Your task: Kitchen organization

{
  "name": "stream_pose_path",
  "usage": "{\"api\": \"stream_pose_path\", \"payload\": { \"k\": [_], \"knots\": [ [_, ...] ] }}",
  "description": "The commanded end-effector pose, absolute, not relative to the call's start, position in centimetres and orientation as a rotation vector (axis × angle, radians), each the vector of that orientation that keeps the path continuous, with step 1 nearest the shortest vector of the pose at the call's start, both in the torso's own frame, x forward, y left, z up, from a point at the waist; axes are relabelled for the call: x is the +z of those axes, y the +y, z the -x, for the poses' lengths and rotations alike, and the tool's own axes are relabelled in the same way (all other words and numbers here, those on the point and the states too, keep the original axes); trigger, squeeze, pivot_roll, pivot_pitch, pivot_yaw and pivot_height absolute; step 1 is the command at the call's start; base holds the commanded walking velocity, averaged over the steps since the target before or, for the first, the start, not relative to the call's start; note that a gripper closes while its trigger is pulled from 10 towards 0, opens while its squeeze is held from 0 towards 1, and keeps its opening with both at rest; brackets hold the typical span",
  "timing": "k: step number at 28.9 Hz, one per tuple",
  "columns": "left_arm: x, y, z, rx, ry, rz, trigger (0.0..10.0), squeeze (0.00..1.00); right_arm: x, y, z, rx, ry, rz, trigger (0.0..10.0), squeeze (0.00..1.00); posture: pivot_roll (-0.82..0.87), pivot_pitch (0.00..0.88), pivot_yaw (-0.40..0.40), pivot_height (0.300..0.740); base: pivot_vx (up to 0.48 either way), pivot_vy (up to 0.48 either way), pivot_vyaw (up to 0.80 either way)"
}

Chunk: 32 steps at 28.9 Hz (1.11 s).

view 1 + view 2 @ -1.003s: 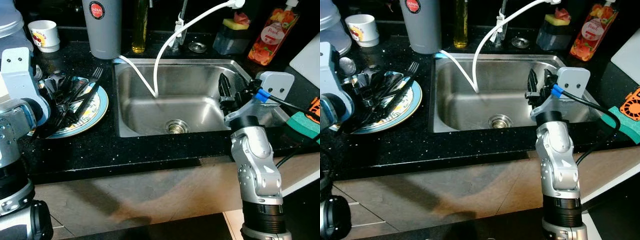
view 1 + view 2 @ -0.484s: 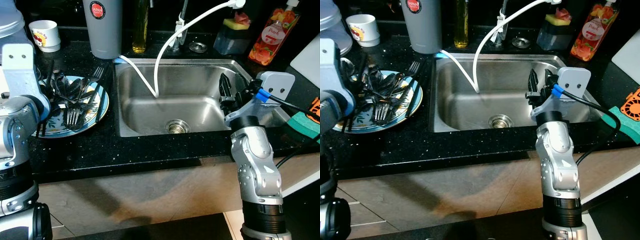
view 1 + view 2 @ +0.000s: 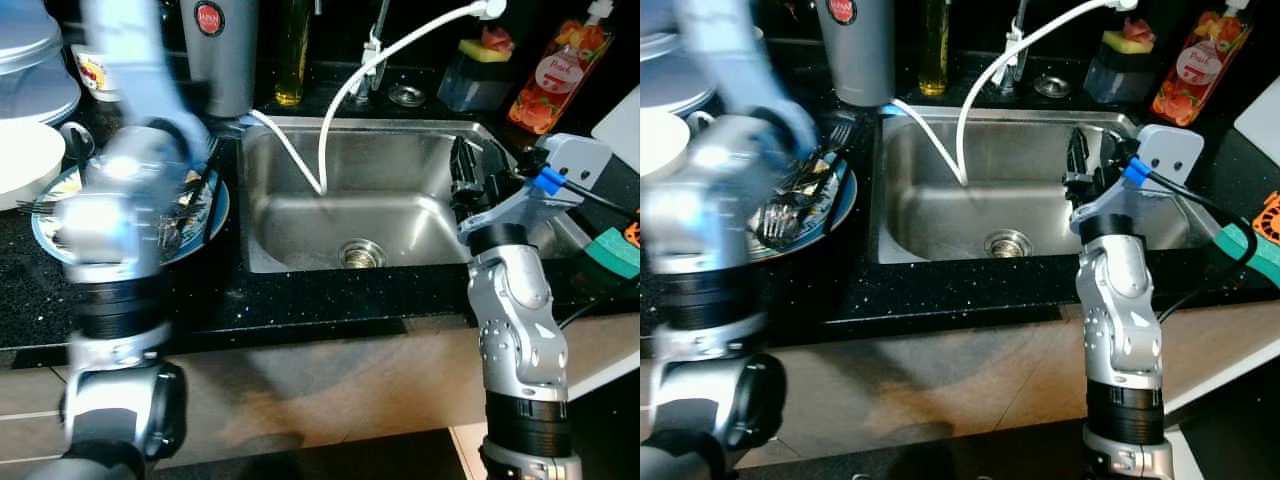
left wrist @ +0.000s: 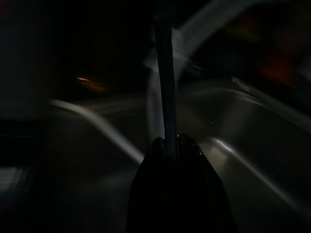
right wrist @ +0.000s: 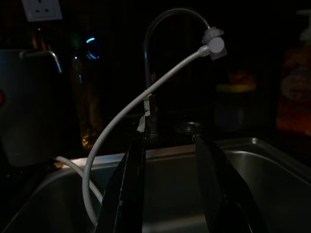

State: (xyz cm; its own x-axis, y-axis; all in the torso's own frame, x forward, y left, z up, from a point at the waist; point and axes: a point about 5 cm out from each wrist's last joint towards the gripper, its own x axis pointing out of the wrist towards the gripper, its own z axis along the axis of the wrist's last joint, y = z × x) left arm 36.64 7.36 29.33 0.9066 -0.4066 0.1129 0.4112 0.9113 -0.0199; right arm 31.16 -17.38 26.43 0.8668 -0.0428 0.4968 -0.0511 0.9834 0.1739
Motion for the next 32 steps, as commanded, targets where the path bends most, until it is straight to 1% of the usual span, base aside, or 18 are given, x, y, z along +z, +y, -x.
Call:
{"api": "stream_pose_path", "payload": {
  "k": [1,2,3,6,7,11,12,13,15,16,17,19,20,22,23,24,27,32],
  "knots": [
    [28.4,6.1,-36.8,-0.463,-0.086,0.024,10.0,0.0,26.1,-17.8,-31.3,-0.019,-0.515,-0.185,10.0,0.0,0.04,0.043,-0.065,0.74,0.0,0.0,0.0],
    [26.9,4.3,-37.0,-0.501,-0.059,-0.024,10.0,0.0,26.1,-17.7,-31.2,-0.02,-0.516,-0.185,10.0,0.0,0.03,0.041,-0.056,0.74,0.0,0.0,0.0],
    [25.3,3.0,-37.3,-0.509,-0.006,-0.075,10.0,0.6,26.0,-17.6,-31.1,-0.021,-0.517,-0.186,10.0,0.0,0.03,0.042,-0.051,0.74,0.0,0.0,0.0],
    [25.3,3.0,-37.3,-0.509,-0.006,-0.075,10.0,0.6,26.0,-17.6,-31.1,-0.021,-0.517,-0.186,10.0,0.0,0.03,0.042,-0.051,0.74,0.0,0.0,0.0],
    [23.8,2.6,-37.8,-0.468,0.036,-0.14,10.0,1.0,25.9,-17.5,-31.0,-0.024,-0.518,-0.187,10.0,0.0,0.02,0.042,-0.048,0.74,0.0,0.0,0.0],
    [24.2,2.5,-38.1,-0.475,-0.018,-0.124,10.0,1.0,25.8,-17.6,-30.7,-0.03,-0.518,-0.187,10.0,0.0,0.02,0.043,-0.045,0.74,0.0,0.0,0.0],
    [26.2,3.6,-38.2,-0.44,-0.1,-0.103,10.0,0.0,25.7,-17.7,-30.7,-0.031,-0.517,-0.189,10.0,0.0,0.02,0.051,-0.05,0.74,0.0,0.0,0.0],
    [26.2,3.6,-38.2,-0.44,-0.1,-0.103,10.0,0.0,25.7,-17.7,-30.7,-0.031,-0.517,-0.189,10.0,0.0,0.02,0.051,-0.05,0.74,0.0,0.0,0.0],
    [26.9,4.9,-38.8,-0.368,-0.083,-0.153,10.0,0.0,25.7,-17.6,-30.8,-0.028,-0.514,-0.192,10.0,0.0,0.04,0.056,-0.056,0.74,0.0,0.0,0.0],
    [26.9,4.9,-38.8,-0.368,-0.083,-0.153,10.0,0.0,25.7,-17.6,-30.8,-0.028,-0.514,-0.192,10.0,0.0,0.04,0.056,-0.056,0.74,0.0,0.0,0.0],
    [27.1,5.8,-39.2,-0.316,-0.052,-0.151,10.0,0.0,25.6,-17.5,-30.9,-0.024,-0.514,-0.194,10.0,0.0,0.04,0.056,-0.056,0.74,0.0,0.0,0.0],
    [28.0,7.5,-39.6,-0.255,-0.016,-0.093,10.0,0.0,25.7,-17.2,-30.9,-0.016,-0.513,-0.198,10.0,0.0,0.05,0.061,-0.06,0.74,0.0,0.0,0.0],
    [28.0,7.5,-39.6,-0.255,-0.016,-0.093,10.0,0.0,25.7,-17.2,-30.9,-0.016,-0.513,-0.198,10.0,0.0,0.05,0.061,-0.06,0.74,0.0,0.0,0.0],
    [29.7,9.4,-39.7,-0.209,-0.037,-0.049,10.0,0.0,25.6,-17.1,-31.0,-0.012,-0.511,-0.2,10.0,0.0,0.05,0.061,-0.06,0.74,0.0,0.0,0.0],
    [29.7,9.4,-39.7,-0.209,-0.037,-0.049,10.0,0.0,25.6,-17.1,-31.0,-0.012,-0.511,-0.2,10.0,0.0,0.05,0.061,-0.06,0.74,0.0,0.0,0.0],
    [30.3,10.5,-39.7,-0.171,-0.04,-0.057,10.0,0.0,25.5,-17.0,-31.0,-0.012,-0.509,-0.201,10.0,0.0,0.06,0.066,-0.057,0.74,0.0,0.0,0.0],
    [29.4,13.0,-39.7,-0.072,0.021,-0.049,10.0,0.0,25.3,-17.1,-30.9,-0.017,-0.504,-0.204,10.0,0.0,0.06,0.066,-0.055,0.74,0.0,0.0,0.0],
    [28.1,13.6,-39.6,-0.026,0.072,-0.023,10.0,0.0,25.3,-17.2,-30.9,-0.02,-0.503,-0.206,10.0,0.0,0.06,0.068,-0.059,0.74,0.0,0.0,0.0]
  ]
}}
